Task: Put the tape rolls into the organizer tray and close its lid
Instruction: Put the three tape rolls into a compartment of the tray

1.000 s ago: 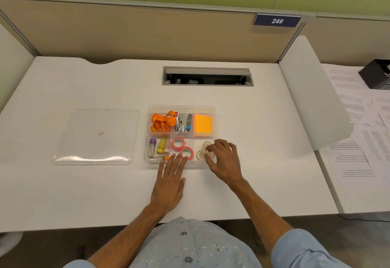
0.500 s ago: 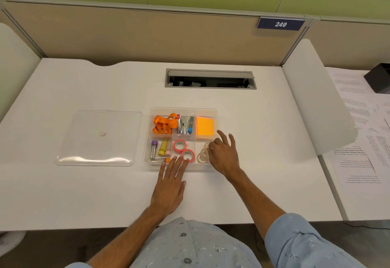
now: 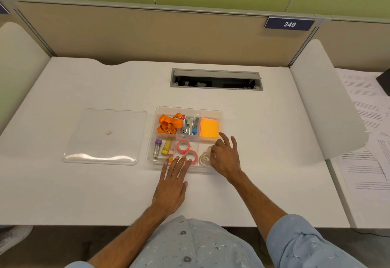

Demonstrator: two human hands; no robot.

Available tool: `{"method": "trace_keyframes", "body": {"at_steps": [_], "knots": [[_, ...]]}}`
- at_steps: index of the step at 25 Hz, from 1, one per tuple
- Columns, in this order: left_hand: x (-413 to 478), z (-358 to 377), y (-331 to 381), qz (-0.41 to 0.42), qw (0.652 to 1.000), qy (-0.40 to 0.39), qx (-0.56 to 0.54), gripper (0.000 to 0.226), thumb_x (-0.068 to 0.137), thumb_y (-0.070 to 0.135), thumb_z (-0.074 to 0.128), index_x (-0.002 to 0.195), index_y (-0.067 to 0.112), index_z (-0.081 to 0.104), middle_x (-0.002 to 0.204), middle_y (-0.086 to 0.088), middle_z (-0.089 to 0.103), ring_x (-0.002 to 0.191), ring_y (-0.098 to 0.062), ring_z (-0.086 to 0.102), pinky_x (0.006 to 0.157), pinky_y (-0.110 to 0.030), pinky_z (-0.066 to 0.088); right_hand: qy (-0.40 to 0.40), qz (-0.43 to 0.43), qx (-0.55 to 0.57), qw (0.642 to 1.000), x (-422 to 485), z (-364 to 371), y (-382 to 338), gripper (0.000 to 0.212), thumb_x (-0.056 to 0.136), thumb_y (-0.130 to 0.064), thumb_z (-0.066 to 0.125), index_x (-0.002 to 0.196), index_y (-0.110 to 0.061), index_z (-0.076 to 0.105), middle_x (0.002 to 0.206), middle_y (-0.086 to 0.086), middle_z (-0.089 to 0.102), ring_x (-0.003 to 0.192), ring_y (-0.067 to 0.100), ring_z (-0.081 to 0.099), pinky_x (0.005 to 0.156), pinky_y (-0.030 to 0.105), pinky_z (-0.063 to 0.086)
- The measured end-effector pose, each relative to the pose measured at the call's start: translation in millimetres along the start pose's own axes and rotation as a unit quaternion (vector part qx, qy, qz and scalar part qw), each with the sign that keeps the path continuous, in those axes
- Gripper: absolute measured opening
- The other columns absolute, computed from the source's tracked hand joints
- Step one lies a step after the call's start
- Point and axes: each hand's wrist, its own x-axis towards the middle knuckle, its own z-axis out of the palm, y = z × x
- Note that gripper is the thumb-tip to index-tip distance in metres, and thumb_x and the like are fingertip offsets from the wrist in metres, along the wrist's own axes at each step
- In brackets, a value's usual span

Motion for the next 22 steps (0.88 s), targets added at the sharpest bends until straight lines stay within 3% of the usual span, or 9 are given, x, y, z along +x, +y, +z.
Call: {"method": "trace_keyframes", "body": {"at_steps": [4, 8, 13, 17, 22], "knots": [[0, -1, 1, -0.003, 1.0, -0.005, -0.001, 0.068, 0.109, 0.043, 0.045, 0.169, 0.023, 0.019, 0.178, -0.007, 0.018, 0.165, -0.03, 0.013, 0.133, -0.061, 0.016, 0.039, 0.0, 0.002, 0.999, 2, 0, -1, 0.035, 0.109, -0.034, 0.049, 0.133, -0.023, 0.071, 0.151, -0.001, 0.056, 0.161, 0.021, 0.027, 0.134, 0.05, 0.017], [-1, -3, 3, 0.0, 1.0, 0.004, -0.003, 0.069, 0.107, 0.041, 0.051, 0.168, 0.021, 0.024, 0.176, -0.009, 0.024, 0.164, -0.032, 0.019, 0.132, -0.063, 0.021, 0.015, -0.03, -0.017, 0.999, 7, -1, -12, 0.034, 0.106, -0.033, 0.058, 0.138, -0.025, 0.069, 0.143, 0.0, 0.056, 0.146, 0.022, 0.04, 0.123, 0.046, 0.032], [1, -2, 2, -0.008, 1.0, -0.017, 0.001, 0.07, 0.109, 0.046, 0.042, 0.169, 0.025, 0.014, 0.179, -0.006, 0.012, 0.166, -0.03, 0.008, 0.133, -0.062, 0.013, 0.015, -0.009, -0.013, 1.0, 6, 1, -17, 0.041, 0.106, -0.034, 0.06, 0.145, -0.025, 0.062, 0.15, -0.001, 0.062, 0.152, 0.021, 0.039, 0.129, 0.049, 0.024], [0, 0, 2, -0.004, 1.0, 0.004, 0.003, 0.071, 0.106, 0.043, 0.053, 0.167, 0.021, 0.026, 0.176, -0.009, 0.024, 0.163, -0.033, 0.021, 0.131, -0.063, 0.021, 0.02, 0.004, 0.012, 1.0, 3, 2, -16, 0.046, 0.103, -0.032, 0.063, 0.147, -0.024, 0.057, 0.153, -0.002, 0.062, 0.158, 0.021, 0.034, 0.131, 0.05, 0.021], [0, 1, 2, -0.007, 1.0, 0.002, 0.002, 0.071, 0.106, 0.044, 0.052, 0.168, 0.022, 0.024, 0.177, -0.008, 0.022, 0.164, -0.032, 0.018, 0.132, -0.062, 0.019, 0.005, -0.003, 0.006, 1.0, 3, 2, -10, 0.04, 0.104, -0.04, 0.059, 0.14, -0.027, 0.068, 0.15, -0.006, 0.065, 0.163, 0.019, 0.027, 0.135, 0.052, 0.013]]}}
